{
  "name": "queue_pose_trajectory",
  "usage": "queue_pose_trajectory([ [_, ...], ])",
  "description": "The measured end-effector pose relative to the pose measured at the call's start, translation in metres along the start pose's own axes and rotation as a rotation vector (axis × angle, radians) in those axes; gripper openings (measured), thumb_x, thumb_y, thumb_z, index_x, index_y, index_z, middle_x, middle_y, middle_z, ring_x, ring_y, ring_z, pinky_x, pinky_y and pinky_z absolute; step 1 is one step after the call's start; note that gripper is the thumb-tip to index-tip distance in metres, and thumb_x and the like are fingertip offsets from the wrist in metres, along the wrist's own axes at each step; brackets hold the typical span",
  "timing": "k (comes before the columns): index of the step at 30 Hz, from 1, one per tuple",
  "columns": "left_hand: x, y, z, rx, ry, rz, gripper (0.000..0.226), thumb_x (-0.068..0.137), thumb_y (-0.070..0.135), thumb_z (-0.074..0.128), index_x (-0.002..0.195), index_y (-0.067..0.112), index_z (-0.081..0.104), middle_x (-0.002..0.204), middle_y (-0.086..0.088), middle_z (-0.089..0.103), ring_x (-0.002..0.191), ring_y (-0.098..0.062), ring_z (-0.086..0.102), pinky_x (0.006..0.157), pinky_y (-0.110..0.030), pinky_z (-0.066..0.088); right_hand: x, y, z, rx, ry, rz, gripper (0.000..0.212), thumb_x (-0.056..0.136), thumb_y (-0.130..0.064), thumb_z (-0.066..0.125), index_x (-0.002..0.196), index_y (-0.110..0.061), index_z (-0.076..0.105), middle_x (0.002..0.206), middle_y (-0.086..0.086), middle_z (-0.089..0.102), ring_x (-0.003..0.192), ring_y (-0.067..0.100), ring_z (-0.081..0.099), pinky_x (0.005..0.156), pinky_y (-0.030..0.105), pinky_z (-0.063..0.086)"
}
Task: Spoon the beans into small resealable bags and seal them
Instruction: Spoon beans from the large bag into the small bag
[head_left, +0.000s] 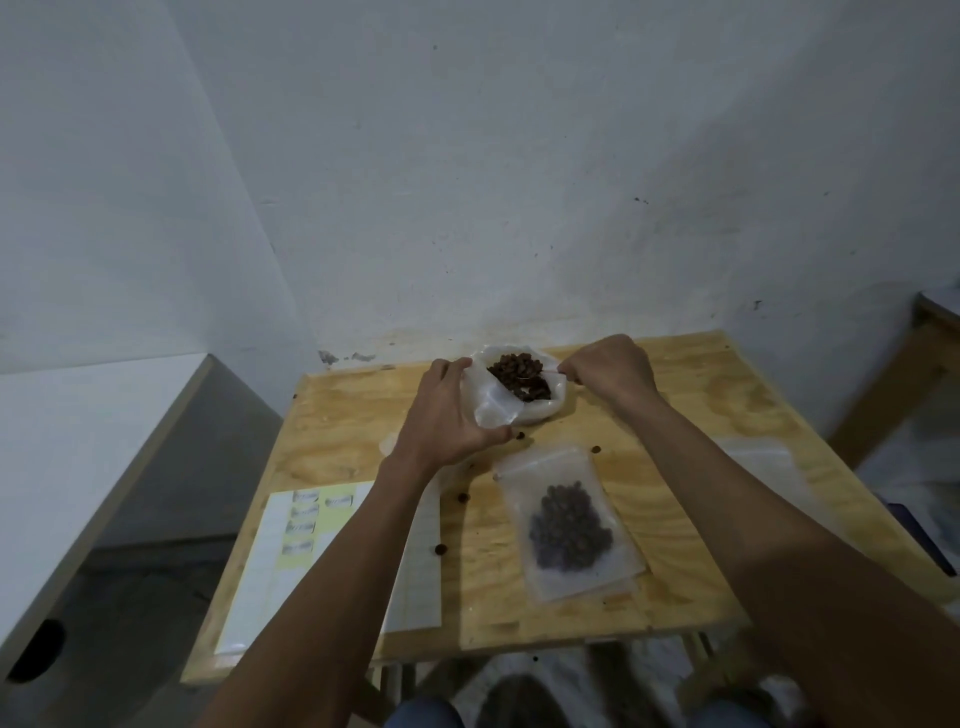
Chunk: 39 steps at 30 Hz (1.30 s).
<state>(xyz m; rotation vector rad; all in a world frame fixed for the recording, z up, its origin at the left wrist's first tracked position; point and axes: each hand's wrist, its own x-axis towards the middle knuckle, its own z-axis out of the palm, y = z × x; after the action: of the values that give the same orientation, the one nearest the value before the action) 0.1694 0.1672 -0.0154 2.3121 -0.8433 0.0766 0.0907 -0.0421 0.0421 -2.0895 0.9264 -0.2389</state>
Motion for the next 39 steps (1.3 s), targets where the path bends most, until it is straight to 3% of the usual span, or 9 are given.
queue_pose_trajectory([
  [4, 0.001, 0.012, 0.001, 0.03, 0.029, 0.039, 0.12, 0.05, 0.079, 0.07, 0.143, 0.006, 0.046, 0.13, -0.006, 0.051, 0.12, -0.024, 0.047, 0.098, -0.038, 0.046, -0.004, -0.01, -0.009, -0.022, -0.03, -0.077, 0.043, 0.072, -0.014, 0.074, 0.05, -0.016, 0.036, 0.044, -0.002, 0.035, 0.041, 0.017, 0.031, 0.047, 0.024, 0.028],
  [6, 0.002, 0.019, 0.001, 0.043, 0.053, 0.081, 0.11, 0.056, 0.072, 0.072, 0.137, 0.002, 0.051, 0.126, -0.011, 0.055, 0.116, -0.028, 0.049, 0.094, -0.04, 0.046, -0.009, -0.016, -0.01, -0.091, -0.065, -0.121, 0.028, 0.072, -0.019, 0.075, 0.053, -0.008, 0.058, 0.052, 0.002, 0.058, 0.045, 0.021, 0.053, 0.048, 0.029, 0.048],
  [8, 0.002, 0.021, 0.002, 0.044, 0.075, 0.1, 0.1, 0.062, 0.062, 0.077, 0.136, 0.001, 0.052, 0.125, -0.013, 0.056, 0.115, -0.028, 0.05, 0.093, -0.042, 0.048, -0.012, -0.016, -0.009, -0.162, -0.065, -0.193, 0.019, 0.073, -0.023, 0.074, 0.078, -0.006, 0.08, 0.077, 0.009, 0.077, 0.069, 0.028, 0.074, 0.065, 0.043, 0.064],
  [10, 0.003, 0.02, 0.003, 0.029, 0.07, 0.077, 0.101, 0.063, 0.065, 0.075, 0.14, 0.005, 0.049, 0.127, -0.01, 0.053, 0.116, -0.024, 0.048, 0.094, -0.039, 0.049, -0.014, -0.015, -0.008, -0.196, 0.011, -0.249, 0.02, 0.077, -0.02, 0.069, 0.088, -0.009, 0.081, 0.089, 0.011, 0.078, 0.077, 0.03, 0.075, 0.063, 0.039, 0.062],
  [13, 0.003, 0.018, 0.005, 0.005, 0.071, 0.04, 0.109, 0.057, 0.077, 0.066, 0.14, 0.009, 0.048, 0.127, -0.006, 0.052, 0.116, -0.022, 0.048, 0.093, -0.036, 0.047, -0.015, -0.01, -0.007, -0.256, 0.136, -0.248, 0.021, 0.088, -0.011, 0.062, 0.084, -0.015, 0.082, 0.082, 0.004, 0.078, 0.062, 0.023, 0.066, 0.052, 0.022, 0.045],
  [21, 0.01, 0.018, 0.013, 0.002, 0.038, 0.02, 0.118, 0.055, 0.079, 0.071, 0.146, 0.009, 0.043, 0.134, -0.004, 0.049, 0.123, -0.022, 0.048, 0.097, -0.033, 0.046, -0.015, 0.008, 0.025, -0.421, 0.145, -0.282, 0.021, 0.092, -0.008, 0.067, 0.108, -0.013, 0.079, 0.111, 0.011, 0.074, 0.095, 0.031, 0.071, 0.074, 0.034, 0.058],
  [31, 0.016, 0.015, 0.018, -0.065, 0.011, 0.064, 0.114, 0.056, 0.074, 0.075, 0.145, 0.01, 0.044, 0.13, -0.001, 0.049, 0.118, -0.015, 0.05, 0.093, -0.026, 0.044, 0.003, 0.005, 0.032, -0.126, -0.065, -0.125, 0.02, 0.087, -0.021, 0.067, 0.085, -0.008, 0.082, 0.082, 0.009, 0.078, 0.072, 0.026, 0.074, 0.062, 0.038, 0.06],
  [35, 0.014, 0.009, 0.016, -0.043, 0.007, 0.091, 0.114, 0.057, 0.075, 0.078, 0.145, 0.011, 0.044, 0.132, -0.001, 0.049, 0.12, -0.017, 0.049, 0.095, -0.027, 0.044, 0.004, 0.005, 0.028, -0.017, -0.015, -0.053, 0.035, 0.083, -0.017, 0.07, 0.054, -0.012, 0.051, 0.047, 0.004, 0.044, 0.045, 0.02, 0.042, 0.051, 0.029, 0.032],
  [39, 0.012, 0.005, 0.014, -0.008, 0.01, 0.099, 0.112, 0.057, 0.071, 0.082, 0.145, 0.011, 0.044, 0.133, -0.002, 0.048, 0.122, -0.018, 0.047, 0.096, -0.027, 0.042, 0.0, 0.004, 0.014, 0.017, -0.012, -0.048, 0.036, 0.077, -0.015, 0.073, 0.051, -0.016, 0.048, 0.046, 0.001, 0.041, 0.045, 0.019, 0.04, 0.052, 0.029, 0.033],
])
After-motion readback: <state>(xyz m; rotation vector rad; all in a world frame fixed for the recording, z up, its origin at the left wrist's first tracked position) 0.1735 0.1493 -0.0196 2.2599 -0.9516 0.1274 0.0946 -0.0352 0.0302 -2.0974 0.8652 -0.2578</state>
